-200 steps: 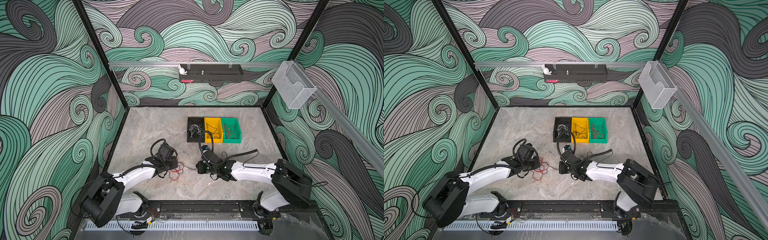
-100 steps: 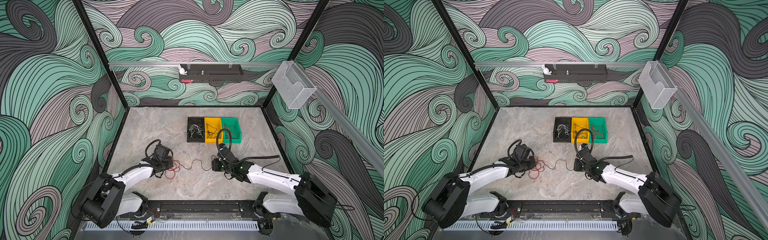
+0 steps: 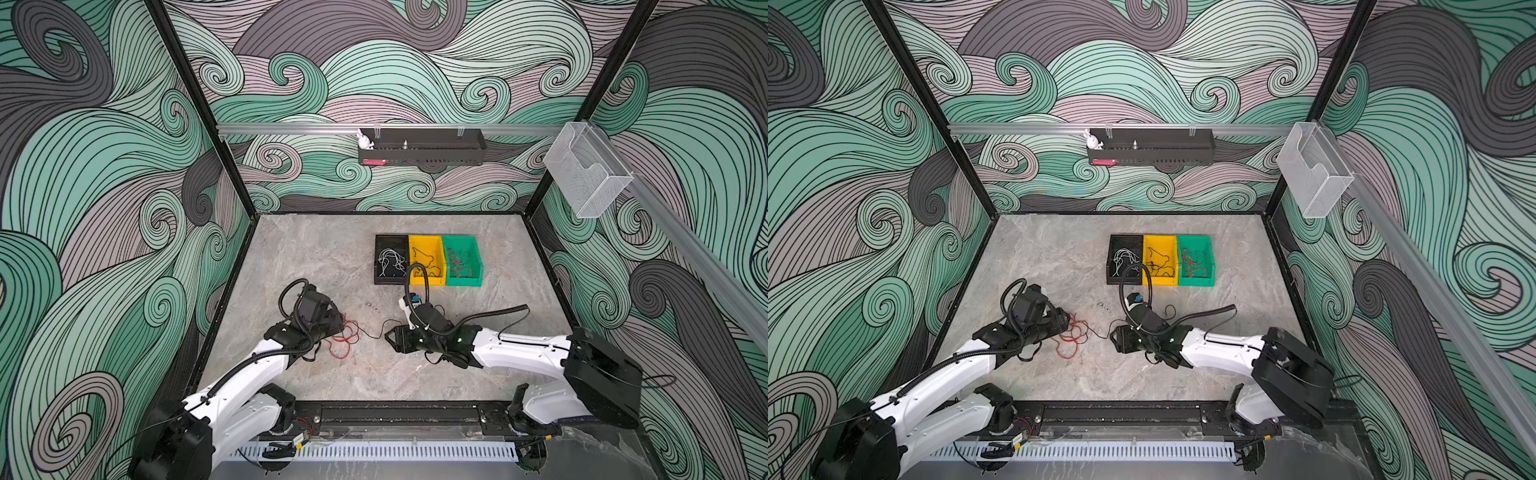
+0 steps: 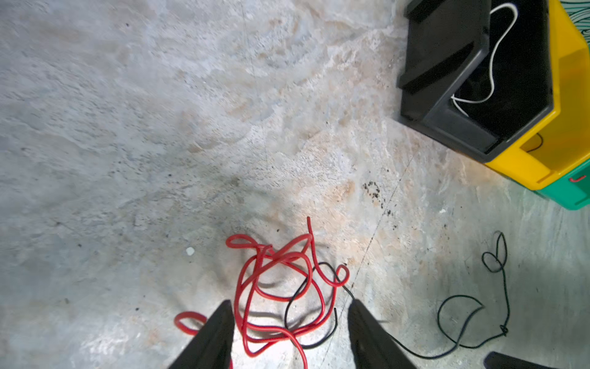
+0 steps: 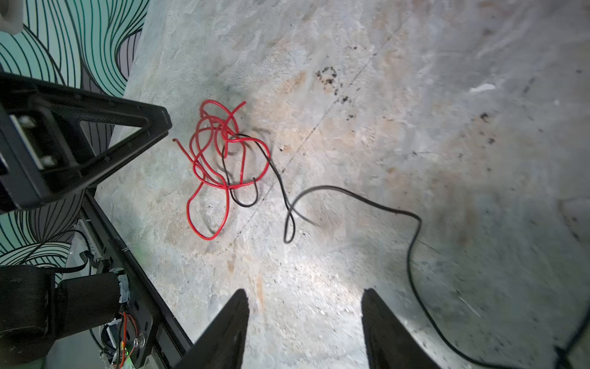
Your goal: Untangle the cables
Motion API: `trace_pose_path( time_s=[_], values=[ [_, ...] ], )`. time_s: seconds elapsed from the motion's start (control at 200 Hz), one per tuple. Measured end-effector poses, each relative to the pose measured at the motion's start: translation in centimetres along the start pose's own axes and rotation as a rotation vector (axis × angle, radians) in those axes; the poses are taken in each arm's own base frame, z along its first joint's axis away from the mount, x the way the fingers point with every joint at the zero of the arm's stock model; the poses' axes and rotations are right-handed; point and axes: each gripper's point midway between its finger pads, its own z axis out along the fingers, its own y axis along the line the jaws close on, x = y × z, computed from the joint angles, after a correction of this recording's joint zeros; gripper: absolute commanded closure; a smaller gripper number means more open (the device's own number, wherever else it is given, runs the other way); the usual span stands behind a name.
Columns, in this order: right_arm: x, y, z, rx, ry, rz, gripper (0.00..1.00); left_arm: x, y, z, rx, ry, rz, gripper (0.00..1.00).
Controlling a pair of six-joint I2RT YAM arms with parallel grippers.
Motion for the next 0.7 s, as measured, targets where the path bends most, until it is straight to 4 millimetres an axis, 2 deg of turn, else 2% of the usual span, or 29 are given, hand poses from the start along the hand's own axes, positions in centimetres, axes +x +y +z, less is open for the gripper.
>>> trace_pose_path(
  time_s=[0.12,0.305,0.615,0.701],
  values=[
    [-0.3,0.7,1.2,-0.013,0.001,-0.004,0.4,0.5,1.7,0.0,-0.056,-0.001,-0.006,0.29],
    [-0.6,1.2,3.0,-0.017,0.014,-0.01,0.41,1.2,2.9,1.1,-0.105,0.029,-0.009,0.26],
    [-1.5,2.1,5.2,-0.022,0.017,-0.033,0.43,1.8,4.0,2.8,-0.139,0.046,-0.022,0.3],
    [-1.5,1.9,5.7,-0.017,0.026,-0.035,0.47,2.0,4.2,3.4,-0.144,0.056,-0.026,0.32]
  ],
)
